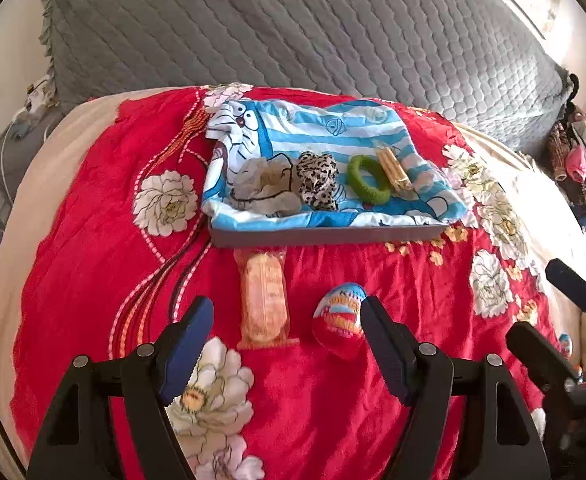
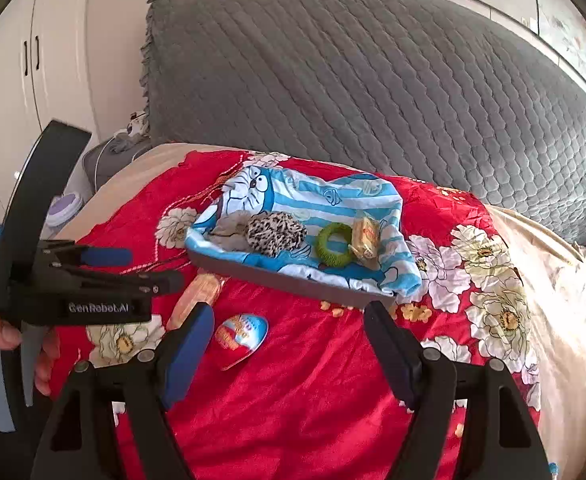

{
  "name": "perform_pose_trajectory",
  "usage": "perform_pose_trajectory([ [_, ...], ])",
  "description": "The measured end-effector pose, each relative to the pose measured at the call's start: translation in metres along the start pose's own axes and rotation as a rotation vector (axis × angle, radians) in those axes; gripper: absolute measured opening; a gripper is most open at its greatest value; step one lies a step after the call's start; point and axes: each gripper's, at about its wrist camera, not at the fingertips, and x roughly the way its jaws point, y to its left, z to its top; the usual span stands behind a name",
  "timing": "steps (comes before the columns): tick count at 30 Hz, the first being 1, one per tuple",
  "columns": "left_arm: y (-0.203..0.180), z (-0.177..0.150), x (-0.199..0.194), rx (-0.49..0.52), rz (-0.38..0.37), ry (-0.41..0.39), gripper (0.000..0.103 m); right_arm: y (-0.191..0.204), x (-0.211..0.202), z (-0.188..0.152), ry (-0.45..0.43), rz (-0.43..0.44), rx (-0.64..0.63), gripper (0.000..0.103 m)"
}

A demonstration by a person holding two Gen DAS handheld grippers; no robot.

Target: Organize objects

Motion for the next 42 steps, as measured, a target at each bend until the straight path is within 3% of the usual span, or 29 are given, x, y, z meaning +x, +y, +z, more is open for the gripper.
perform_pose_trajectory([
  [13, -0.001, -0.027, -0.044, 0.031, 0.025, -0.044, 0.077, 0.004, -0.03, -0.019, -0.021, -0.028, 0.034, 0.082],
  [20, 0.004, -0.037, -0.048, 0.049, 0.045, -0.056, 0.077, 0.013, -0.028, -0.025, -0.005, -0.025, 0.045, 0.084],
  [27, 0.01, -0.044, -0.037, 0.076, 0.063, -0.07, 0.077, 0.022, -0.015, -0.033, 0.029, -0.019, 0.046, 0.087],
  [42, 0.031, -0.045, 0.012, 0.038, 0.062, -0.015, 0.077, 0.041, 0.037, -0.045, 0.133, -0.016, -0.001, 0.088],
])
